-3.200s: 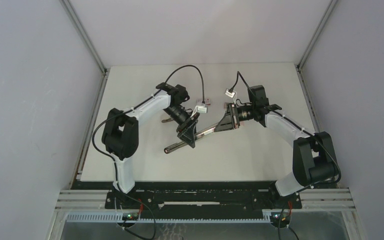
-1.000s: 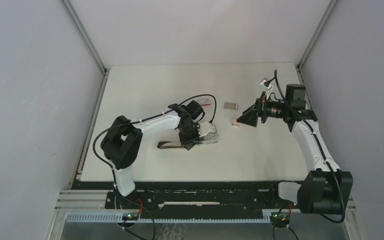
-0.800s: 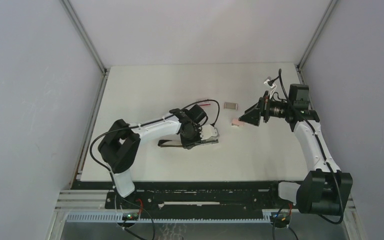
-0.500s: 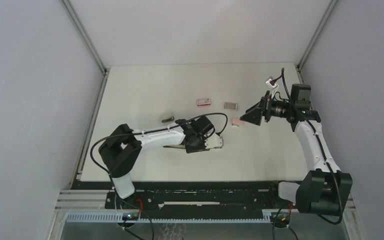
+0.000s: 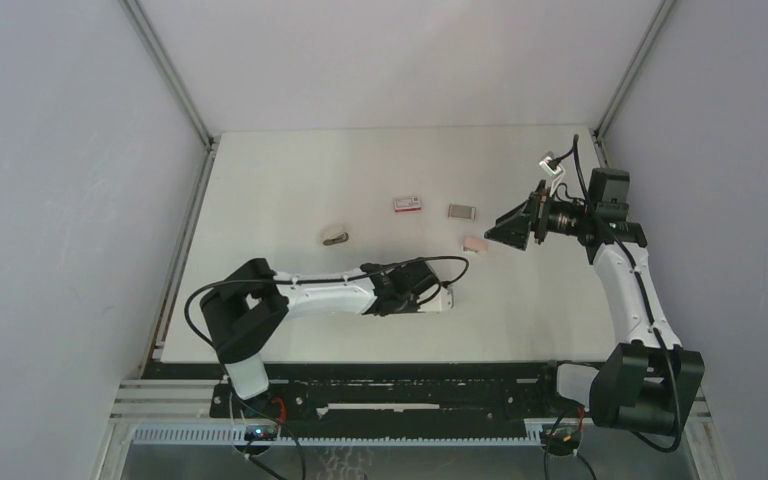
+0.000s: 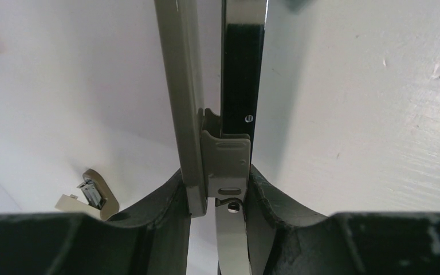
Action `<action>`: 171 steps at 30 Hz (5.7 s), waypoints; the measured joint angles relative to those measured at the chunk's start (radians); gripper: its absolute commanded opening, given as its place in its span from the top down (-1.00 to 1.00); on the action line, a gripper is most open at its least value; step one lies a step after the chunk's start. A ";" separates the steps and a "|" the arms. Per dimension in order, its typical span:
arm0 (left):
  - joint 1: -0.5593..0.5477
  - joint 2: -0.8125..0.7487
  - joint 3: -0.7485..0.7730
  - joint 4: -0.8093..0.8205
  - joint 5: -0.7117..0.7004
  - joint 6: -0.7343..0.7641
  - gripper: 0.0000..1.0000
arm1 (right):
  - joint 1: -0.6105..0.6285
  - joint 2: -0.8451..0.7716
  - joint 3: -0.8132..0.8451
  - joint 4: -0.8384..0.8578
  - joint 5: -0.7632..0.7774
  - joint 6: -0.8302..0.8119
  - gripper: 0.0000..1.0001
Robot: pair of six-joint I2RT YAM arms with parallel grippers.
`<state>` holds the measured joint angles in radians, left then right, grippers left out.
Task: Unload the staples from the stapler
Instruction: Unload the staple at the center of the board, then place the stapler at the center of the board.
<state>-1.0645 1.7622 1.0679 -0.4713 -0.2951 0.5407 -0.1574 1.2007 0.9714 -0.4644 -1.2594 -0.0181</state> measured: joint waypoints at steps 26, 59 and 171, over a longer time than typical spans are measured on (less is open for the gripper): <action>-0.098 0.035 -0.098 0.211 -0.229 0.018 1.00 | -0.025 0.000 0.000 0.000 -0.031 0.004 -0.74; 0.309 -0.102 0.111 -0.268 0.702 -0.044 1.00 | -0.020 -0.001 0.000 -0.047 -0.105 -0.090 -0.73; 1.008 -0.265 0.257 -0.676 1.198 0.168 -0.99 | 0.822 0.130 -0.028 0.087 0.973 -0.963 0.92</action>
<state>-0.0563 1.4971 1.3247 -1.1473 0.9031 0.7090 0.6651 1.3304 0.9436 -0.3775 -0.2867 -0.9810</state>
